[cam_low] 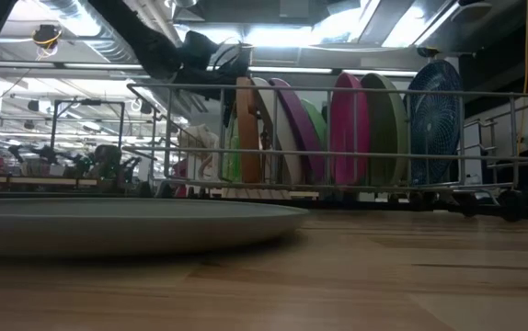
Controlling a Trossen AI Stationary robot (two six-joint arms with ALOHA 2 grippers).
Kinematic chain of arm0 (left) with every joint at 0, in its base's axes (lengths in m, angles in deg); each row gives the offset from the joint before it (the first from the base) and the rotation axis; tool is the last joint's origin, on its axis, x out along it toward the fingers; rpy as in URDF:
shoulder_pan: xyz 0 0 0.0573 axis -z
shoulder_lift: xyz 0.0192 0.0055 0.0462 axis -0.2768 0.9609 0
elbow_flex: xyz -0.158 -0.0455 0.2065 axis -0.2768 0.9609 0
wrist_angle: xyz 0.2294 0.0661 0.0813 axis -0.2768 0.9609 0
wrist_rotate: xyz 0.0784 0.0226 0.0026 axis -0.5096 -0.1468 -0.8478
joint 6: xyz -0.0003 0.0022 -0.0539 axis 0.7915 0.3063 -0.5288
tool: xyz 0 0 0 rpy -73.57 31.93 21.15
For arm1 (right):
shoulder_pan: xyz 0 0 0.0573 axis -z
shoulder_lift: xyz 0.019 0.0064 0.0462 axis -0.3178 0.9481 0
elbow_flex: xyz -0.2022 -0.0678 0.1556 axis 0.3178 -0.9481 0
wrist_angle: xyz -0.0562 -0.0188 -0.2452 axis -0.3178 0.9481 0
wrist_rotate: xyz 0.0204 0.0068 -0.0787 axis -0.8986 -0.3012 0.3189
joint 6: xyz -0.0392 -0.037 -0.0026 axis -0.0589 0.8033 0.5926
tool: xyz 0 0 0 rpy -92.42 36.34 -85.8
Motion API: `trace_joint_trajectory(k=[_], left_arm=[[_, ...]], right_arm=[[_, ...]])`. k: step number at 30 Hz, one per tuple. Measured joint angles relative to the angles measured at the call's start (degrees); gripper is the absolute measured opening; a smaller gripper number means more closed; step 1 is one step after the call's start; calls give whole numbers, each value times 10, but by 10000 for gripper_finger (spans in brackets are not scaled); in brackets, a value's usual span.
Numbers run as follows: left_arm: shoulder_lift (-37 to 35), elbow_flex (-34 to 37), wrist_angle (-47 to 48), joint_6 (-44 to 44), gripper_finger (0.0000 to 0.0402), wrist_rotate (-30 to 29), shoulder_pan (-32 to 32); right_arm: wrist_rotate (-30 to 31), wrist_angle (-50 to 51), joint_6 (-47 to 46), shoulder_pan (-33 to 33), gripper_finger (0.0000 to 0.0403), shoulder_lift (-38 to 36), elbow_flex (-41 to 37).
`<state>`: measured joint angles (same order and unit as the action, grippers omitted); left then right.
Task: Sort dishes
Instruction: Put the green plate in the dishwasher rack, then put the gray plate in the dishwasher rack
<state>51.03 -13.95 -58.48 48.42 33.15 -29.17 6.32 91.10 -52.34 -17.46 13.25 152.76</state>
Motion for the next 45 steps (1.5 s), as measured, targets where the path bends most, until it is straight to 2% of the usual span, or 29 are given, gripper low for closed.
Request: trace_joint_trajectory(k=[9,16,22,25,28,31,34,38,41,45], left_arm=[[0,0,-1,-74,127,100,-52],[-8,0,-19,-61,127,202,-63],[-68,0,-17,21,127,238,-45],[-118,0,-5,64,127,240,-30],[-174,0,57,119,127,240,-3],[-228,0,182,198,127,236,39],[-274,0,339,281,127,182,97],[-311,0,518,362,127,19,212],[-313,0,604,366,127,-94,311],[-297,0,672,327,127,-174,437]], right_arm=[[-17,0,0,0,136,0,0],[-17,0,0,0,136,0,0],[-22,-14,-14,0,136,11,0],[-49,-23,-14,0,136,21,0],[-75,-31,-15,0,136,37,0],[-83,-37,-15,0,136,59,0],[-83,-53,-15,0,136,86,0],[-90,-81,-15,0,136,127,0],[-121,-117,-15,0,136,158,0],[-166,-187,-15,0,136,203,0]])
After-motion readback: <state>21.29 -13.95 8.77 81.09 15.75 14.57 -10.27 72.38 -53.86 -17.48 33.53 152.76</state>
